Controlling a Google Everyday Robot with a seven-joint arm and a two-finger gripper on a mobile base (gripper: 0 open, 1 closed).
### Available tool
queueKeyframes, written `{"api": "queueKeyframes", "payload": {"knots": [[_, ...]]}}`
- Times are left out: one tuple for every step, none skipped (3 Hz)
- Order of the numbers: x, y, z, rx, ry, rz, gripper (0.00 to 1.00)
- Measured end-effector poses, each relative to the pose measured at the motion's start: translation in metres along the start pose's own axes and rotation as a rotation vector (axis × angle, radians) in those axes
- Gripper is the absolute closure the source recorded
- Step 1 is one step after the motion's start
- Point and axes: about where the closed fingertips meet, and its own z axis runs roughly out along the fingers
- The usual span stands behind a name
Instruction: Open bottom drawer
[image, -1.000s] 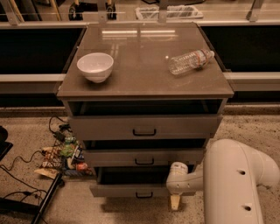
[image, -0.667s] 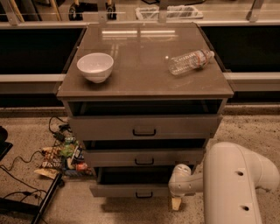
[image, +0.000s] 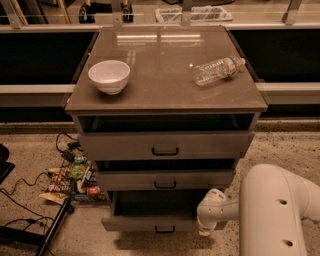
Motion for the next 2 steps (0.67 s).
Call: {"api": "queueKeyframes", "payload": {"knots": [[0.0016, 0.0064, -0.0059, -0.012, -0.003, -0.001, 0.84], [0.0018, 0.0080, -0.0046, -0.015, -0.003, -0.001, 0.83]]}}
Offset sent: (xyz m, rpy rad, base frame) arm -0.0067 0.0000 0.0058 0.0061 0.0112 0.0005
